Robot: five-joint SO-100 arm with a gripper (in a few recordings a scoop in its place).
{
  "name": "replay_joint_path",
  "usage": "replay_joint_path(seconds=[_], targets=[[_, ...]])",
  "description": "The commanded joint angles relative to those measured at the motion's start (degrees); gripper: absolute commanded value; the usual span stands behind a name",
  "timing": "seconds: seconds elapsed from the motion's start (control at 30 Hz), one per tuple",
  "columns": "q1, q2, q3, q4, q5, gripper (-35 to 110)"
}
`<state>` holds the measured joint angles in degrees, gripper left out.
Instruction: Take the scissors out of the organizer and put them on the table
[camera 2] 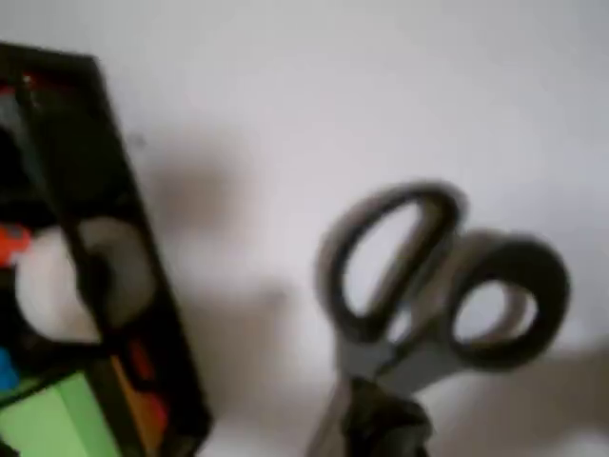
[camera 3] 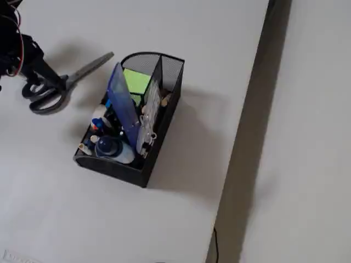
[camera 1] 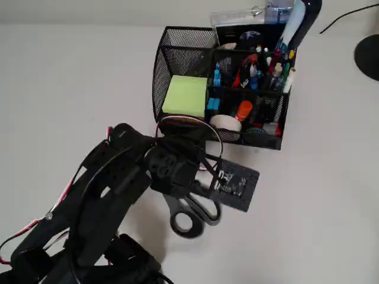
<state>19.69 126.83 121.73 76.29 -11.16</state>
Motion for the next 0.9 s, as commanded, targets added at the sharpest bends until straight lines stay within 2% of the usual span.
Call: replay_joint_path(seconds=[0.0,0.13,0.23,0.33,0.43,0.6,0.73,0.87], targets=[[-2.37,6.59,1.23,1.93,-2.72,46],[-4.39,14.15,5.71,1.76,-3.25,43],[-5.98,17.4,8.79,1.67,-3.25,34],[-6.94,18.54,12.13,0.26,-2.99,20],[-6.86,21.8,18.19,-5.27,-3.08,1],[-7.82,39.02,34.1,-10.9,-2.81,0],[-10.72,61.44,48.52,-6.94,-2.02,0],[-10.72,61.52,49.13,-5.62,2.46,0]])
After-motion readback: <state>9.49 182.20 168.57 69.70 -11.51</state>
